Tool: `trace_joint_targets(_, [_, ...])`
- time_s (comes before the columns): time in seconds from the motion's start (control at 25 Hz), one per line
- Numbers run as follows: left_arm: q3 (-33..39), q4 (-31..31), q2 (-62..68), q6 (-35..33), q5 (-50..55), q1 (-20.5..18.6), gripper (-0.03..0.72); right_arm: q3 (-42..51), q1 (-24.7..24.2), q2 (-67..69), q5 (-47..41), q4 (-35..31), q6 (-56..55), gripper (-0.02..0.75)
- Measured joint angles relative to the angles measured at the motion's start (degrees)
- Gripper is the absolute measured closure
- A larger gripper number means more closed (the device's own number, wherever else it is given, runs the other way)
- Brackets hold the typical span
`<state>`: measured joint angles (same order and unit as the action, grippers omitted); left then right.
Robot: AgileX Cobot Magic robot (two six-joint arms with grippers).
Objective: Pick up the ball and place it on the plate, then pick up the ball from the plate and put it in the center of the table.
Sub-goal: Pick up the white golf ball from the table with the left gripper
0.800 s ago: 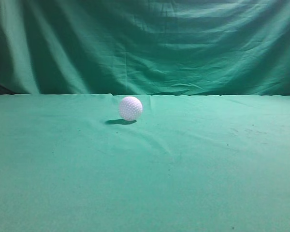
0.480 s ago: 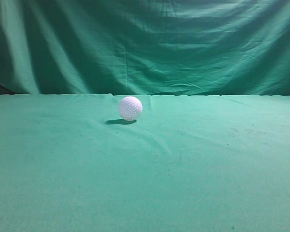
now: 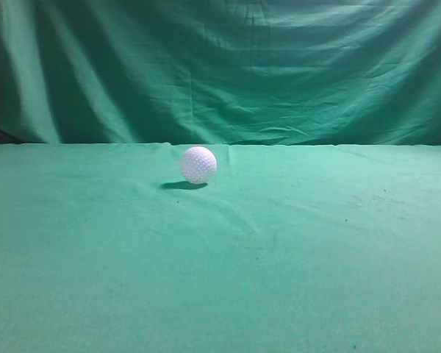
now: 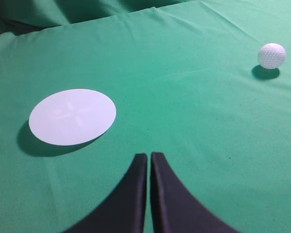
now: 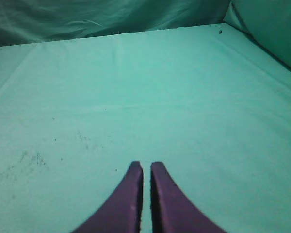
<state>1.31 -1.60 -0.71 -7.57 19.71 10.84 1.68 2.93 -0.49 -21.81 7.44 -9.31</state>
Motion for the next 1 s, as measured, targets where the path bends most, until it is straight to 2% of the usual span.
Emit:
trace_joint_targets(0.32, [0.0,-0.2,0.0,0.1,-1.3,0.0,0.688,0.0,0.0,0.0,0.0,0.0,0.0,0.691])
trace_joint_targets(0.44, [0.0,-4.4,0.0,0.8,-7.9,0.0,0.688,0.0,0.0,0.0,0.0,0.0,0.0,0.691])
trace_joint_targets(0.64, [0.0,-4.9,0.0,1.2,-15.5,0.0,0.688,0.0,0.0,0.0,0.0,0.0,0.0,0.691])
trace_joint_targets(0.88, [0.0,-9.8,0.0,4.1,-24.0,0.0,0.688,0.0,0.0,0.0,0.0,0.0,0.0,0.691])
trace_joint_targets(1.0, [-2.8,-9.9,0.0,4.5,-18.5,0.0,0.688,0.0,0.0,0.0,0.0,0.0,0.0,0.691])
